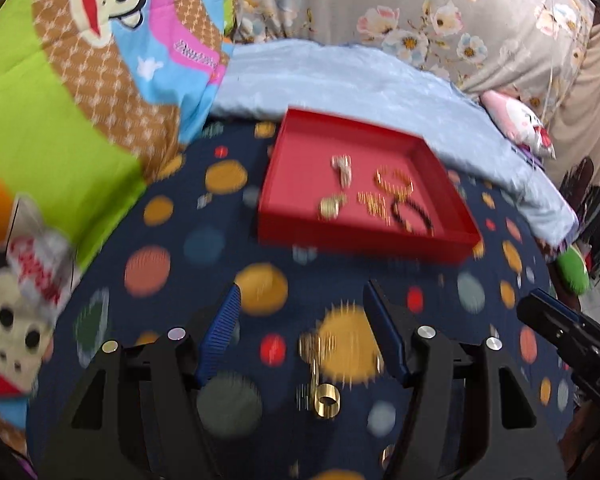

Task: Organize jewelry
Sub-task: 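Withdraw both tools from the tray back over the remaining jewelry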

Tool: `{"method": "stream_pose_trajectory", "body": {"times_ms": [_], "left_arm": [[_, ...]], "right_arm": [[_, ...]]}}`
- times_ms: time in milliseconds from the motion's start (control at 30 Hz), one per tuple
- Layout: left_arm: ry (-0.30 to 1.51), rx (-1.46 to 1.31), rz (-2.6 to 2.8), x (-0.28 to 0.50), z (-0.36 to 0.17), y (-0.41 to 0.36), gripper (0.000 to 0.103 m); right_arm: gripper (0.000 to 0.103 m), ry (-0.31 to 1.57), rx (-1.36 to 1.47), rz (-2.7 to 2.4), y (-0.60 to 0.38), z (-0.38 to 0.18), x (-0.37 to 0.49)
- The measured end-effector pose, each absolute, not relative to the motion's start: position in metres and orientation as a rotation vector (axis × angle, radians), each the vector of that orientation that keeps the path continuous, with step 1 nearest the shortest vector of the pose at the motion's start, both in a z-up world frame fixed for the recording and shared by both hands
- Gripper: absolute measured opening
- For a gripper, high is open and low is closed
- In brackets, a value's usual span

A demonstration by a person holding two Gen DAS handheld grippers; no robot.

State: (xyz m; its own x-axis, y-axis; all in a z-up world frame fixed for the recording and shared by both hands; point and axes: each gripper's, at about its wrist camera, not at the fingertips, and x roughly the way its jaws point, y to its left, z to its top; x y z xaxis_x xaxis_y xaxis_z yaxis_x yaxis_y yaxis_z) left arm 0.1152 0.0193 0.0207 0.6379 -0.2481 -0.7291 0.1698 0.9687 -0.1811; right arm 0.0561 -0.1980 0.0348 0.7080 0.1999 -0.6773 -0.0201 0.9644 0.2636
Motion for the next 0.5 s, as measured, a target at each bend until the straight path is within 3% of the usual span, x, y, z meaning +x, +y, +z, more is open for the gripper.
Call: {"method": "stream_pose_trajectory", "body": {"times_ms": [500], "left_arm": [[0.980,-0.071,-0.245,0.054,-0.028,0.023,0.061]], "right_arm": [[0.032,0.909,0.233,0.138,-0.177,-0.013,0.006]]}}
